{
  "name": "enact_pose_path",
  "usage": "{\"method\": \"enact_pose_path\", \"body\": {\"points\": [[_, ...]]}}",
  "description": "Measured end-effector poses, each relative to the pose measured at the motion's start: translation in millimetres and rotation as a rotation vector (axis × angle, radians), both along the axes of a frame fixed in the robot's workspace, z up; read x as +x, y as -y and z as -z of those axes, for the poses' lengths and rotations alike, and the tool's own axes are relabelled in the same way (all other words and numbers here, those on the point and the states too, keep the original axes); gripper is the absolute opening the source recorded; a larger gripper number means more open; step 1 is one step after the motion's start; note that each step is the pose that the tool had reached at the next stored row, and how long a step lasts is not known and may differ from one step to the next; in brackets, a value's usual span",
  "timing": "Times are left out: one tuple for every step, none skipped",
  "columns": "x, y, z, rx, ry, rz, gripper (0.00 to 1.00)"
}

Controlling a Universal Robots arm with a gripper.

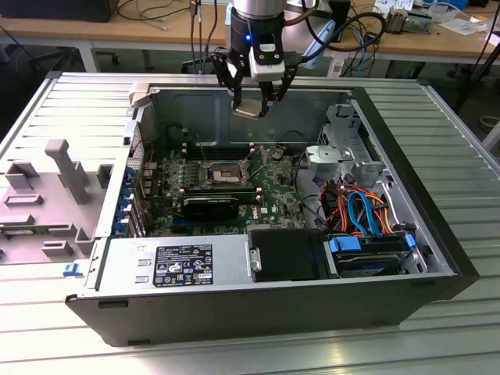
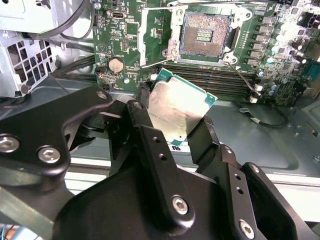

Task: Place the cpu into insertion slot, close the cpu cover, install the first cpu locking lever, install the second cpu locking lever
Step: 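Place the cpu into insertion slot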

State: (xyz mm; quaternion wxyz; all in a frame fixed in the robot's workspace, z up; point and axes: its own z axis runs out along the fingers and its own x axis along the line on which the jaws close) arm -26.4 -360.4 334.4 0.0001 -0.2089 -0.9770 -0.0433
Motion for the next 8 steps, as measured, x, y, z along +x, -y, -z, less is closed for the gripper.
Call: {"method": "enact_pose_path", "body": {"points": [[0.0, 0.0, 0.0, -0.0001, 0.0, 0.001, 0.55], [0.0, 0.0, 0.0, 0.0, 0.0, 0.002, 0.55], [0.0, 0.0, 0.0, 0.0, 0.0, 0.003, 0.55], [0.0, 0.0, 0.0, 0.0, 0.0, 0.004, 0.55], [0.0, 0.0, 0.1, 0.0, 0.0, 0.006, 0.55], [0.0, 0.0, 0.1, 0.0, 0.0, 0.007, 0.55], [0.0, 0.0, 0.1, 0.0, 0.0, 0.008, 0.55], [0.0, 0.0, 0.1, -0.0001, 0.0, 0.009, 0.55]]}}
